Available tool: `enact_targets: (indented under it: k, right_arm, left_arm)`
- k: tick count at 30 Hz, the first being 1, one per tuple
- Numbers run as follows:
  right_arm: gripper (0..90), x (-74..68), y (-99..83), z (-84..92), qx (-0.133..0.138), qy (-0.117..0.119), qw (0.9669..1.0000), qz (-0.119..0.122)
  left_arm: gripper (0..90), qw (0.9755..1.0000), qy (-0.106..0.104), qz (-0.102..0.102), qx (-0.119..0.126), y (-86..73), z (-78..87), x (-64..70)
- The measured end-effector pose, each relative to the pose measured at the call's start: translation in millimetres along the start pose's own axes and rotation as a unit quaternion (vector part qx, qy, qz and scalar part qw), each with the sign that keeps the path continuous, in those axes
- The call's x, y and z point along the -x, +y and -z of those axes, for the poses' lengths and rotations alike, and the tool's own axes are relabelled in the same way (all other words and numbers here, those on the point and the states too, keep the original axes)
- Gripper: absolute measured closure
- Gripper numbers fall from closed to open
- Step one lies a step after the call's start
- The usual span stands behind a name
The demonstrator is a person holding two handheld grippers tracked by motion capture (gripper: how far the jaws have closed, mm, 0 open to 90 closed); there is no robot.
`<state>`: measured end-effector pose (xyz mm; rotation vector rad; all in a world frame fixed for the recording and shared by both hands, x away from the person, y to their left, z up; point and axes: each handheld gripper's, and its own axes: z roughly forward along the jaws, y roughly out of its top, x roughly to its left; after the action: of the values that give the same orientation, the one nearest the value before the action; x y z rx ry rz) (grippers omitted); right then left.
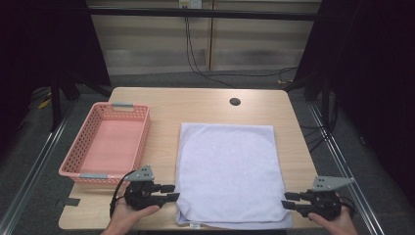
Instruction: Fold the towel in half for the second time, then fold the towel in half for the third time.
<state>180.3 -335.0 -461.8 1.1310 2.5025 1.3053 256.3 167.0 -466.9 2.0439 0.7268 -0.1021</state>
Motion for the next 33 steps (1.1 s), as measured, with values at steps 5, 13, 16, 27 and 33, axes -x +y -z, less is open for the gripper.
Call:
enact_targets:
  k: [5, 13, 16, 27, 33]
  right_arm:
    - [60.6, 10.0, 22.4, -19.1, 0.026, -0.023, 0.9994, 0.005]
    - [52.9, 34.2, 53.4, -70.4, -0.005, -0.044, 0.999, 0.0]
    - [51.8, 48.5, 62.5, -86.4, -0.027, -0.059, 0.9979, -0.006]
    - [49.2, 67.9, 70.3, -115.3, -0.049, -0.078, 0.9956, -0.017]
    - [48.9, 61.7, 64.0, -109.7, -0.054, -0.084, 0.9949, -0.01]
  left_arm:
    - [62.7, 0.9995, 0.023, 0.002, -0.022, 23.4, -27.7, -18.3]
    - [61.0, 0.998, 0.055, 0.017, -0.027, 52.0, -67.2, -52.0]
    - [61.6, 0.9971, 0.064, 0.019, -0.037, 53.1, -77.0, -62.2]
    - [64.7, 0.9958, 0.086, -0.005, -0.03, 43.0, -83.3, -64.5]
    - [64.8, 0.9959, 0.081, -0.018, -0.034, 37.0, -81.6, -53.3]
